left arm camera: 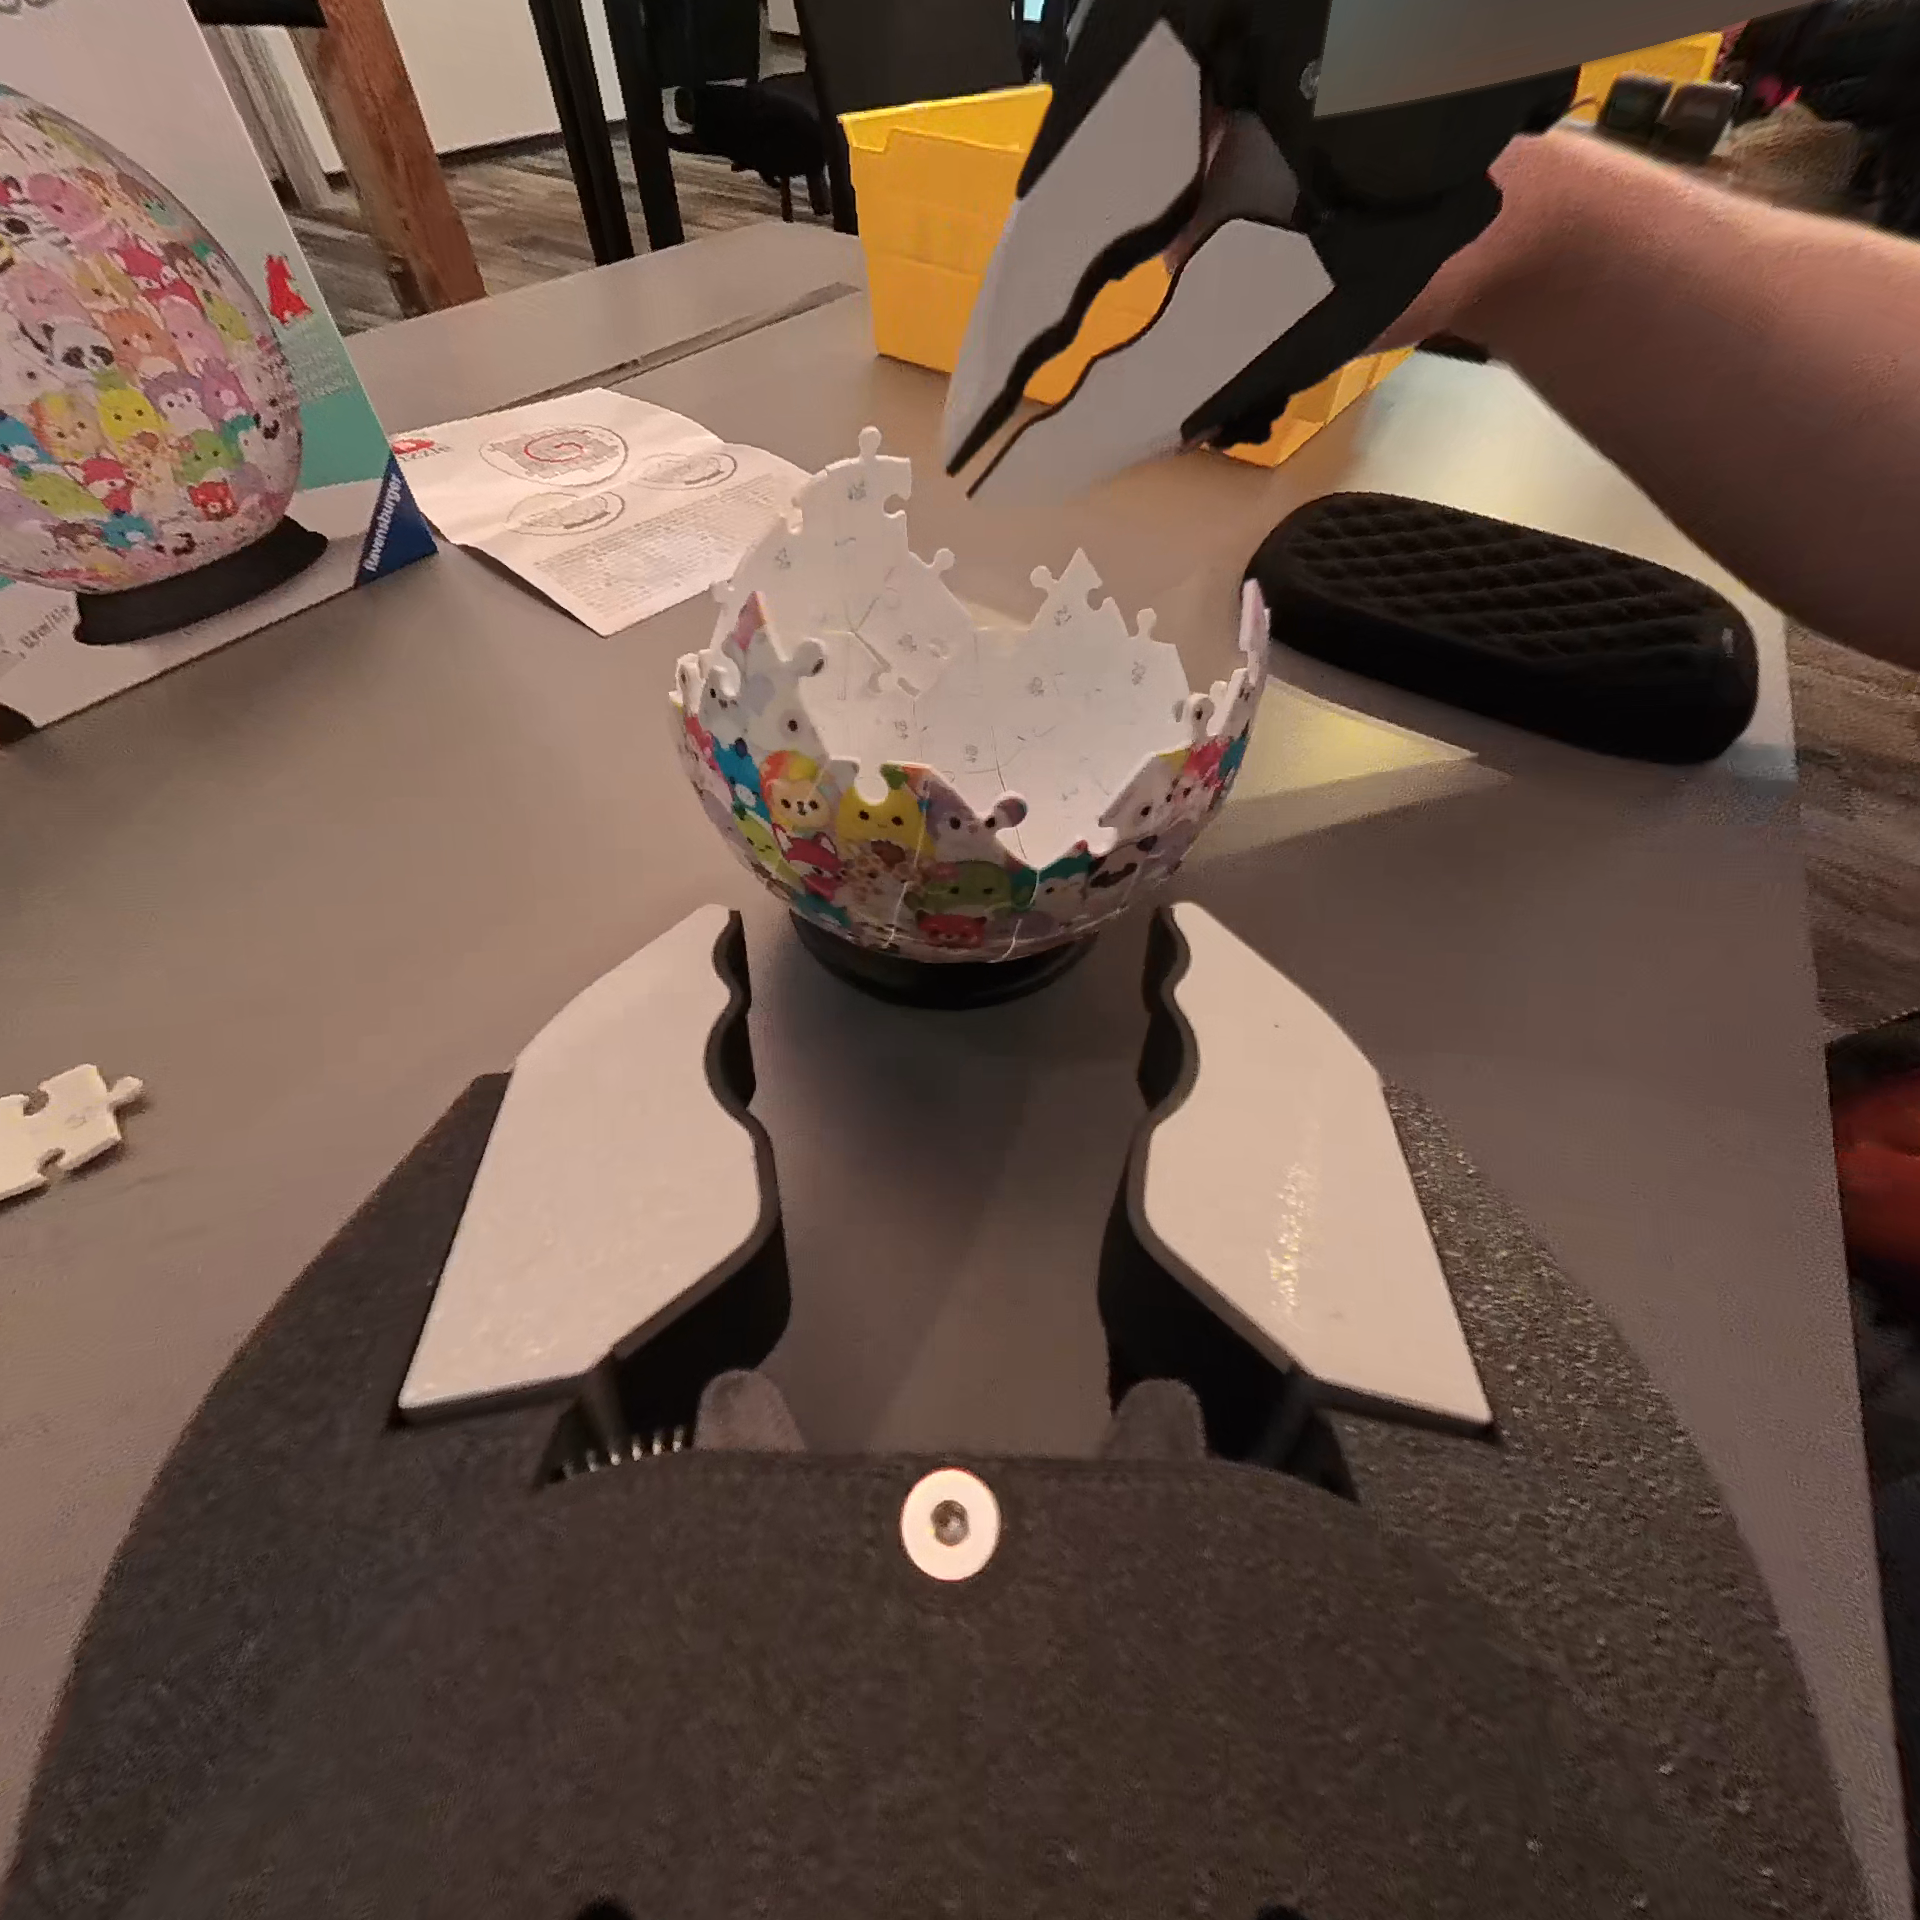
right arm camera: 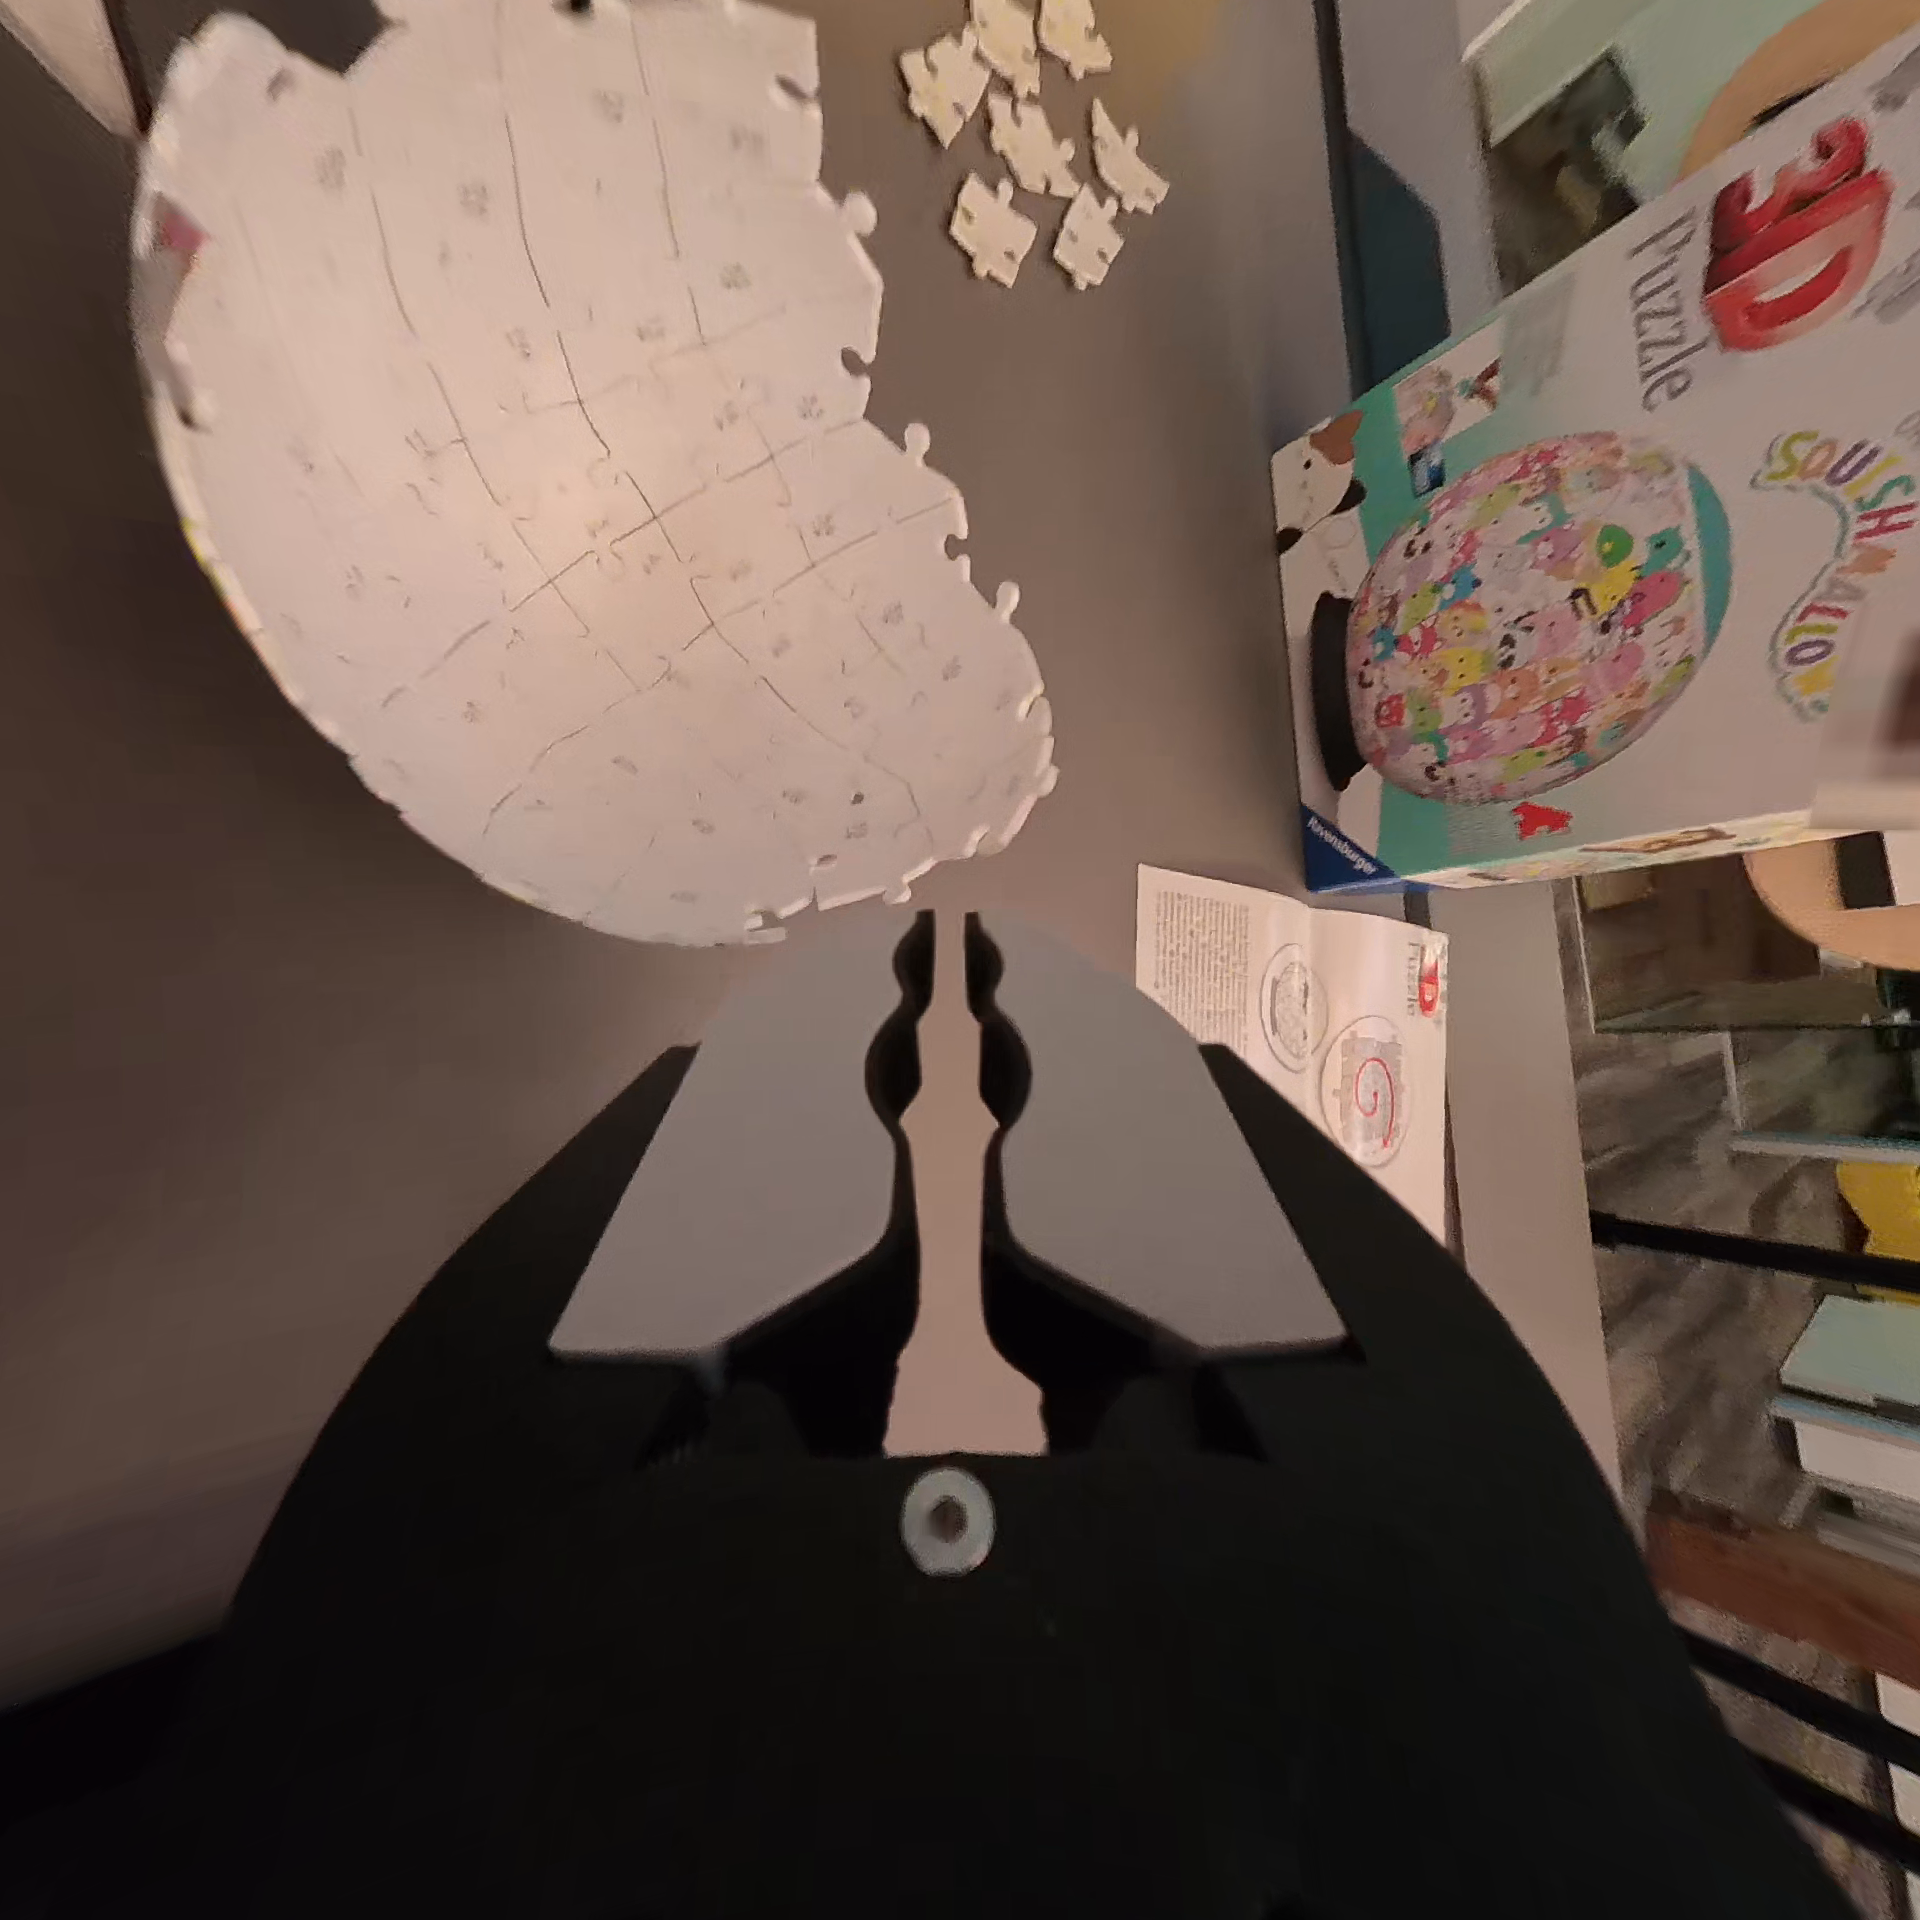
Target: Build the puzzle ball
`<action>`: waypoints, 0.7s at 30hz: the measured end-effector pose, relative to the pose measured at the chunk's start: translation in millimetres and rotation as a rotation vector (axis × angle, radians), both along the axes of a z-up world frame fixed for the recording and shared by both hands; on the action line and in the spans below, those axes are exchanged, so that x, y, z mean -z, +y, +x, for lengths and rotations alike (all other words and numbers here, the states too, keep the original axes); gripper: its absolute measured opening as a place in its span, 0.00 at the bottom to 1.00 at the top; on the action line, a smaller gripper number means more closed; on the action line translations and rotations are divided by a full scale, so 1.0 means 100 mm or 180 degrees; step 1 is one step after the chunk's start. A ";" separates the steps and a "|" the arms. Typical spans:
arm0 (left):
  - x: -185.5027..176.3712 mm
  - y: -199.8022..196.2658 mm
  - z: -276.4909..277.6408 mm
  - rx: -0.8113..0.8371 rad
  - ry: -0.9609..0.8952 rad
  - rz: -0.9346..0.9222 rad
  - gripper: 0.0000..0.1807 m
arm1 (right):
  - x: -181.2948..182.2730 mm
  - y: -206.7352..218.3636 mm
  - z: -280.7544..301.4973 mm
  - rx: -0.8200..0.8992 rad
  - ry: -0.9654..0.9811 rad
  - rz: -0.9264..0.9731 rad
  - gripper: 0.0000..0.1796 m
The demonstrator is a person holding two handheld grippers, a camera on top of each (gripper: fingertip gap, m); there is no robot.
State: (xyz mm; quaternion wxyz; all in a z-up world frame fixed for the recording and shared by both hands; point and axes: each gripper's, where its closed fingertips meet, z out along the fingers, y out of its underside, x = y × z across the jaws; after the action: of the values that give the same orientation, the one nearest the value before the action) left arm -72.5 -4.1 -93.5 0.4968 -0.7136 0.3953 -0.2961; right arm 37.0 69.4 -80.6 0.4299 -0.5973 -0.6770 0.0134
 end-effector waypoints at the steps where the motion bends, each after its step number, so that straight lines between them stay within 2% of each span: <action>1: -0.02 0.00 0.00 -0.0002 -0.0019 0.0039 0.40 | 0.00 -0.01 -0.01 -0.0031 0.0074 0.0011 0.02; 7: -0.03 0.03 0.01 0.0003 -0.0045 0.0082 0.40 | 0.11 0.00 0.00 -0.0178 -0.0006 0.0101 0.07; 21: -0.07 0.03 0.01 0.0284 -0.0222 -0.0131 0.41 | 0.17 -0.01 -0.06 -0.0466 -0.0128 0.0196 0.05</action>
State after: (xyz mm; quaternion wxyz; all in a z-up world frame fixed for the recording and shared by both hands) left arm -71.9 -1.1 -86.1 0.4818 -0.6946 0.4030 -0.3507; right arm 30.8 68.1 -97.1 0.4323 -0.5328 -0.7274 0.0119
